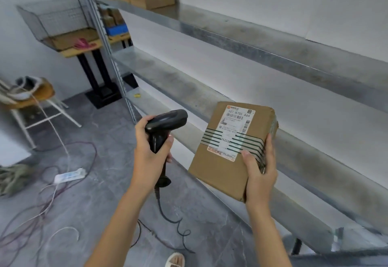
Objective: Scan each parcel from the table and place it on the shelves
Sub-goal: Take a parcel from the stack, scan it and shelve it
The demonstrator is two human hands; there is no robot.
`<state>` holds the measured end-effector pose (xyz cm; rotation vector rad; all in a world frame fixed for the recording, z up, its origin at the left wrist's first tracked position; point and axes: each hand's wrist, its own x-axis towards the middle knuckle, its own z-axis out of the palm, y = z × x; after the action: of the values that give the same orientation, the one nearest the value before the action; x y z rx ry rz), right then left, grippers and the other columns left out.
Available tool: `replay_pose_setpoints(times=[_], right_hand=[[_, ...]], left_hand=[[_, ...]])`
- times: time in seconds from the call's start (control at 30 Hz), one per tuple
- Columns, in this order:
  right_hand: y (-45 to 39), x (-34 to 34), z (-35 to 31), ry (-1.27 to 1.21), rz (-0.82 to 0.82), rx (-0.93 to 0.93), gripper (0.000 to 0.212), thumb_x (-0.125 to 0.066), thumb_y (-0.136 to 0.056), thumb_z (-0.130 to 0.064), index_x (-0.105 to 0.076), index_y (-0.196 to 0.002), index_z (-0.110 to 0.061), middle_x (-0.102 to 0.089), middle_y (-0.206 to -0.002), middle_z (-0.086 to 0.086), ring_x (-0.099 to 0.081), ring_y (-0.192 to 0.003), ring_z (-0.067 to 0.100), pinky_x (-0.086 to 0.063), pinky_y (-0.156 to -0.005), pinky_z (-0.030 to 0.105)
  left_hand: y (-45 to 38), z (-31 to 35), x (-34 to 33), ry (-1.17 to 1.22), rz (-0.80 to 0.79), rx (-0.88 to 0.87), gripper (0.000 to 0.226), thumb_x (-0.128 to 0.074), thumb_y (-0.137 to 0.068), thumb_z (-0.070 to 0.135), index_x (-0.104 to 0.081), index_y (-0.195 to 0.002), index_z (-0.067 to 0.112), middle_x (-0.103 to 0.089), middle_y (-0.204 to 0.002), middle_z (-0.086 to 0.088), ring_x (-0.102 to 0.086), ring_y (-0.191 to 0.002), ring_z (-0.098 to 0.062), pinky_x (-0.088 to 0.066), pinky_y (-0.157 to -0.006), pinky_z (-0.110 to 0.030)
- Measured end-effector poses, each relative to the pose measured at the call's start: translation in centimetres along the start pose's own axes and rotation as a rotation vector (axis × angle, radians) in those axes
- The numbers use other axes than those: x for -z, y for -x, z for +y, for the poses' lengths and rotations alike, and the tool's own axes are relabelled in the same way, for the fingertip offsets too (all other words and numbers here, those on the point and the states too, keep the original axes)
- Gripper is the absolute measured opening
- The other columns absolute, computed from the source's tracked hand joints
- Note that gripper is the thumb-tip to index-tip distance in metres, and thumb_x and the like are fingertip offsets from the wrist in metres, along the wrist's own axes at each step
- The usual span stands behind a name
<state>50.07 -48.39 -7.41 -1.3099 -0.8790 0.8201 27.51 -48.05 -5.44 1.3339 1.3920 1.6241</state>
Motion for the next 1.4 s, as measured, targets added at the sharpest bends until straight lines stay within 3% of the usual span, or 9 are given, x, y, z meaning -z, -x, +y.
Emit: replay_pose_setpoints(times=[0.23, 0.43, 0.7, 0.77, 0.87, 1.0, 1.13, 1.23, 1.4], right_hand=[[1.0, -6.7, -2.5, -0.191, -0.218, -0.056, 0.083, -0.076, -0.071, -0.049, -0.042, -0.147, -0.05, -0.048, -0.152, -0.011, -0.051, -0.135, 0.017, -0.046, -0.109, 0.053], [1.2, -12.4, -4.4, -0.274, -0.327, -0.116, 0.076, -0.074, -0.076, -0.039, -0.047, -0.146, -0.047, -0.061, -0.138, -0.011, -0.062, -0.122, 0.017, -0.053, -0.102, 0.05], [-0.2, -20.6, -6.5, -0.363, -0.334, -0.146, 0.073, -0.074, -0.075, -0.039, -0.049, -0.143, -0.048, -0.067, -0.129, -0.013, -0.067, -0.114, 0.017, -0.055, -0.099, 0.051], [-0.8, -23.2, -7.0, -0.384, -0.33, -0.13, 0.072, -0.074, -0.076, -0.038, -0.051, -0.143, -0.045, -0.068, -0.129, -0.012, -0.067, -0.114, 0.017, -0.055, -0.099, 0.052], [-1.6, -26.7, -7.9, -0.41, -0.32, -0.101, 0.068, -0.073, -0.078, -0.037, -0.053, -0.142, -0.042, -0.07, -0.125, -0.009, -0.068, -0.113, 0.02, -0.056, -0.097, 0.052], [-3.0, -31.0, -8.9, -0.442, -0.26, -0.103, 0.059, -0.074, -0.085, -0.035, -0.053, -0.14, -0.043, -0.071, -0.121, -0.01, -0.07, -0.108, 0.019, -0.059, -0.093, 0.049], [-4.7, -33.8, -9.6, -0.505, -0.137, -0.08, 0.058, -0.073, -0.08, -0.039, -0.057, -0.136, -0.043, -0.072, -0.117, -0.011, -0.071, -0.105, 0.018, -0.061, -0.078, 0.035], [-6.3, -35.3, -10.1, -0.514, -0.107, -0.059, 0.052, -0.071, -0.086, -0.037, -0.057, -0.135, -0.046, -0.073, -0.116, -0.011, -0.071, -0.101, 0.015, -0.059, -0.07, 0.03], [-10.3, -37.1, -11.6, -0.437, -0.234, 0.035, 0.058, -0.065, -0.095, -0.032, -0.042, -0.145, -0.05, -0.07, -0.118, -0.018, -0.071, -0.099, 0.005, -0.059, -0.069, 0.026]], left_hand=[[-1.1, 2.3, 4.7, -0.011, 0.17, -0.029, 0.059, -0.064, -0.098, 0.005, -0.04, -0.128, 0.05, -0.067, -0.105, 0.007, -0.068, -0.061, -0.021, -0.06, -0.064, -0.033], [-2.9, 3.0, 8.9, 0.05, 0.304, -0.015, 0.057, -0.064, -0.099, 0.004, -0.035, -0.139, 0.032, -0.065, -0.118, -0.014, -0.075, -0.081, -0.031, -0.062, -0.073, -0.035], [-8.6, 2.1, 13.7, 0.053, 0.291, -0.06, 0.058, -0.067, -0.097, 0.008, -0.036, -0.14, 0.033, -0.058, -0.132, -0.006, -0.074, -0.096, -0.032, -0.059, -0.091, -0.048], [-10.8, 1.9, 14.6, 0.056, 0.27, -0.09, 0.059, -0.067, -0.096, 0.005, -0.037, -0.14, 0.031, -0.055, -0.133, 0.0, -0.073, -0.102, -0.022, -0.06, -0.088, -0.035], [-14.5, 1.9, 15.9, 0.006, 0.265, -0.159, 0.058, -0.066, -0.095, -0.001, -0.037, -0.137, 0.027, -0.049, -0.13, 0.008, -0.06, -0.106, 0.014, -0.047, -0.082, -0.004], [-19.5, 2.2, 17.9, 0.061, 0.198, -0.153, 0.059, -0.065, -0.096, 0.001, -0.036, -0.134, 0.035, -0.049, -0.136, 0.002, -0.057, -0.113, 0.007, -0.048, -0.088, -0.009], [-23.4, 1.8, 18.7, 0.114, 0.097, -0.18, 0.056, -0.065, -0.096, 0.002, -0.038, -0.131, 0.036, -0.048, -0.13, 0.008, -0.056, -0.1, 0.02, -0.049, -0.072, -0.003], [-25.6, 1.6, 18.3, 0.177, 0.05, -0.172, 0.058, -0.066, -0.096, 0.005, -0.038, -0.131, 0.041, -0.046, -0.129, 0.016, -0.058, -0.111, 0.01, -0.057, -0.074, -0.016], [-29.5, 2.1, 16.9, 0.167, 0.138, -0.197, 0.059, -0.069, -0.095, 0.013, -0.038, -0.126, 0.052, -0.045, -0.131, 0.022, -0.049, -0.128, -0.006, -0.05, -0.106, -0.045]])
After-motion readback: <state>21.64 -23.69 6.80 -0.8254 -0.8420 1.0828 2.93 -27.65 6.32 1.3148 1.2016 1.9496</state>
